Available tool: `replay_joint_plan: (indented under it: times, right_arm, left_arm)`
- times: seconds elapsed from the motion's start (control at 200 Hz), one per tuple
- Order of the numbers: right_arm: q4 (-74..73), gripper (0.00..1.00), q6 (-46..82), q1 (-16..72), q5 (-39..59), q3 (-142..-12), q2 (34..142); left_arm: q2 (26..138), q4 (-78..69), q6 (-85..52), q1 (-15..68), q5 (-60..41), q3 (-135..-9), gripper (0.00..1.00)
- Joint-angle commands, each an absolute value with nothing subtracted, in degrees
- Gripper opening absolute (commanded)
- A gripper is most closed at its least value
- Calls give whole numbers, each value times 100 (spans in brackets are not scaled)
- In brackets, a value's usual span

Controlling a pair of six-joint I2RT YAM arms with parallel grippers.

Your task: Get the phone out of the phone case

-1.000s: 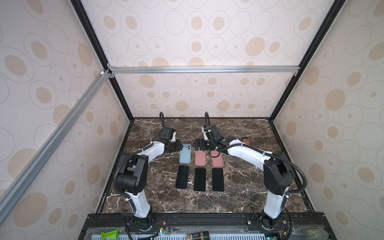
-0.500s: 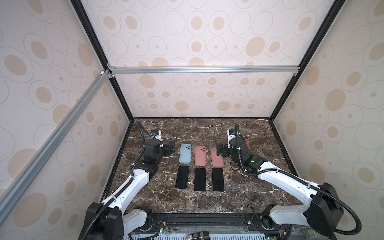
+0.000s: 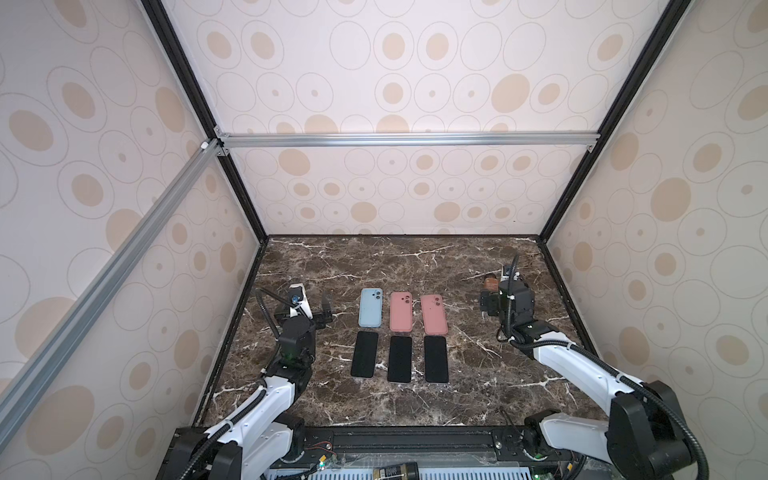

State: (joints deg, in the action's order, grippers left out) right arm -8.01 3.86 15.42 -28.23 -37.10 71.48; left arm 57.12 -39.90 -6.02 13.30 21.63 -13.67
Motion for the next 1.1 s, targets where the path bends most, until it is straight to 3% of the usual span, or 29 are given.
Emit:
replay_joint_plan:
  times: [0.0, 0.33, 0.605, 0.69, 0.775, 1.095]
  right_arm:
    - [-1611, 100, 6, 1201, -2553, -3414, 7378]
    - [-3161, 100, -62, 508, -1202, -2953, 8104]
    - [-4718, 100, -96, 450, -965, -2283, 8713]
    - [-5261, 100, -103, 448, -1016, -2149, 8901]
    - [-4606, 100, -42, 438, -1010, -2416, 8818]
    - [-4547, 99, -34, 336, -799, -2416, 8806]
  left_arm:
    - [5994, -5186, -86, 1225, 2814, -1043, 99]
    - [7598, -7204, 260, 871, 1967, -766, 99]
    - [9150, -9083, -24, 352, 1141, -700, 99]
    - [8985, -8388, -63, 318, 986, -899, 99]
    - [9006, -7476, -111, 286, 995, -1356, 99]
    - [9049, -7753, -110, 189, 771, -1295, 99]
